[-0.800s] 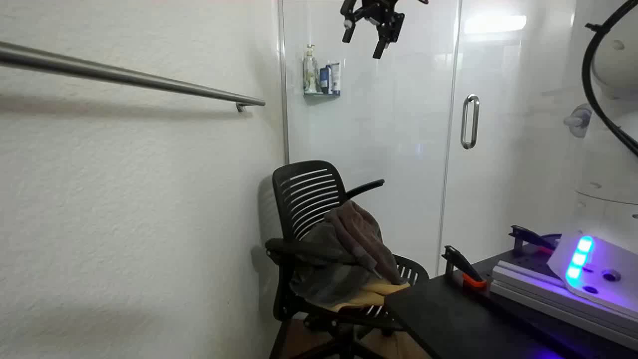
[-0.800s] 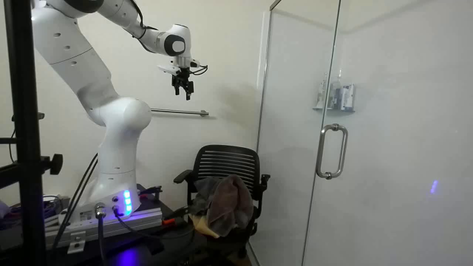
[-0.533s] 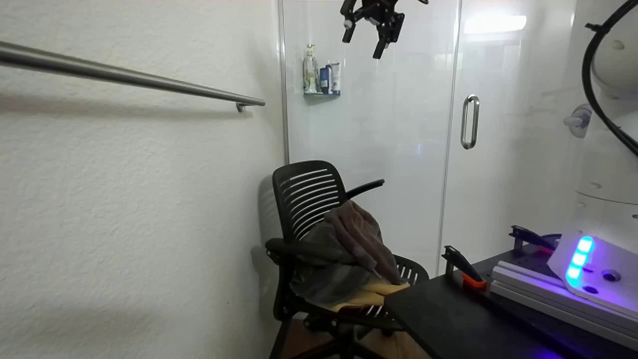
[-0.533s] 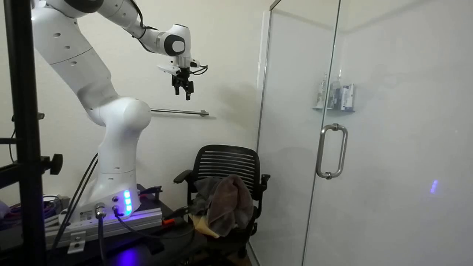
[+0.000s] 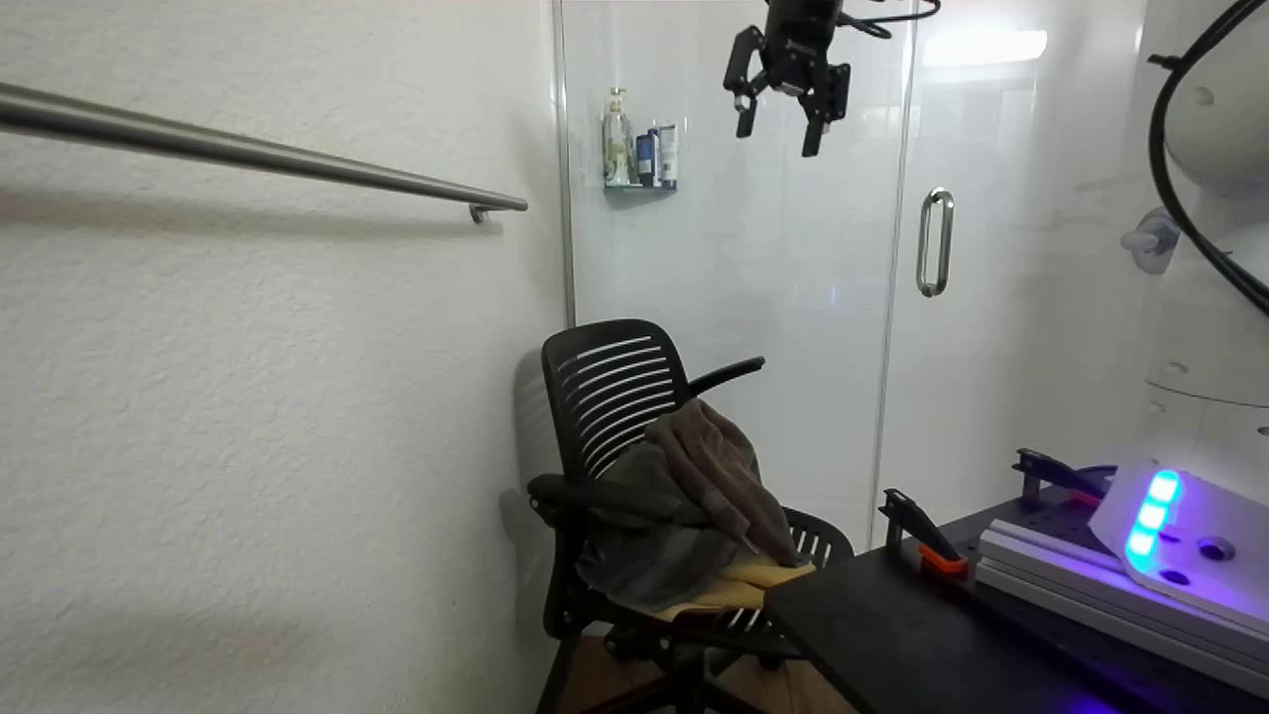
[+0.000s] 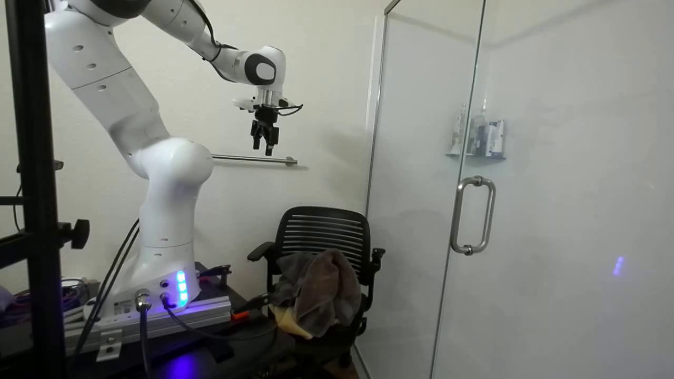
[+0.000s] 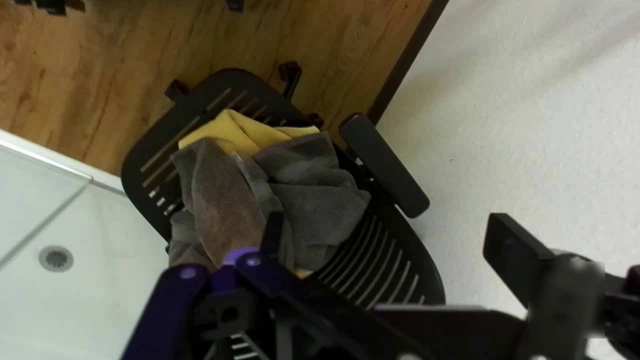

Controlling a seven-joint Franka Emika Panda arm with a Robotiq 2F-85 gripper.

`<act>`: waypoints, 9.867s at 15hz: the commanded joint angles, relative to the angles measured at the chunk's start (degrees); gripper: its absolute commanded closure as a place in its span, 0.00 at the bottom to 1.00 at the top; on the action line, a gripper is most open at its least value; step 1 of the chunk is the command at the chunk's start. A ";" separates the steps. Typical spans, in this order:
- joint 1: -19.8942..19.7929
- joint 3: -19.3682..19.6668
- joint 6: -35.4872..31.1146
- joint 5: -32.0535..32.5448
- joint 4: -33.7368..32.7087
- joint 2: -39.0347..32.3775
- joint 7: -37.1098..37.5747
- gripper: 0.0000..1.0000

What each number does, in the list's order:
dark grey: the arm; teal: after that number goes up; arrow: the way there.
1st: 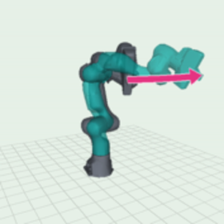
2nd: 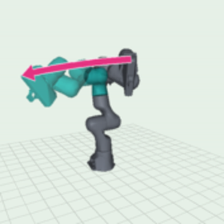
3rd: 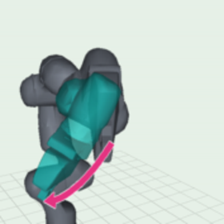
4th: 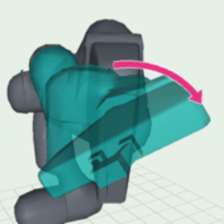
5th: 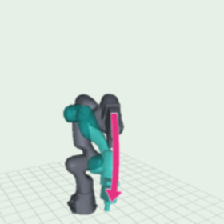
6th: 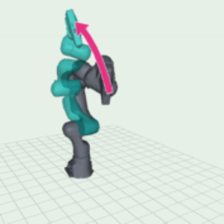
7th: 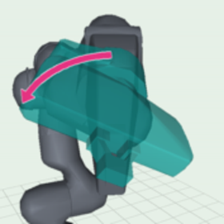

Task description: Pick up the towels and place them on the top rail

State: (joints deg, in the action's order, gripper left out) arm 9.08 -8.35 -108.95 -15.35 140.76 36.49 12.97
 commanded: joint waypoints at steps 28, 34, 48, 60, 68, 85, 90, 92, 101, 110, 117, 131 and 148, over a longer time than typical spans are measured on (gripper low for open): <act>-9.81 25.12 -18.75 -8.80 9.44 -13.45 -25.28 0.00; -9.18 16.56 -22.99 -0.99 0.39 -29.12 -22.10 0.00; -13.01 14.09 -39.14 1.60 -0.86 -43.11 -14.46 0.00; -12.68 5.14 -31.24 0.10 -14.40 -51.17 -33.33 0.00; -12.91 5.95 -32.00 0.10 -14.35 -52.82 -29.80 0.00; -10.02 2.57 -37.83 15.24 -28.20 -67.19 -31.29 0.00; -12.18 -0.07 -37.56 12.77 -30.40 -70.36 -34.84 0.00; -12.97 -1.58 -38.24 11.93 -31.65 -72.37 -37.72 0.00; -7.65 1.42 -40.13 17.77 -32.60 -76.33 -30.30 0.00; -10.52 0.75 -40.17 14.71 -35.59 -81.38 -28.79 0.00; -14.65 -1.37 -39.04 12.57 -48.89 -92.50 -31.16 0.00; -16.09 -8.52 -28.28 12.05 -63.46 -100.56 -45.86 0.69; -5.32 -1.47 -12.41 18.18 -63.64 -82.74 -32.30 0.98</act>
State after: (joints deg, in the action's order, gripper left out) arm -0.10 -12.89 -123.59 0.12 74.11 -53.78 -23.37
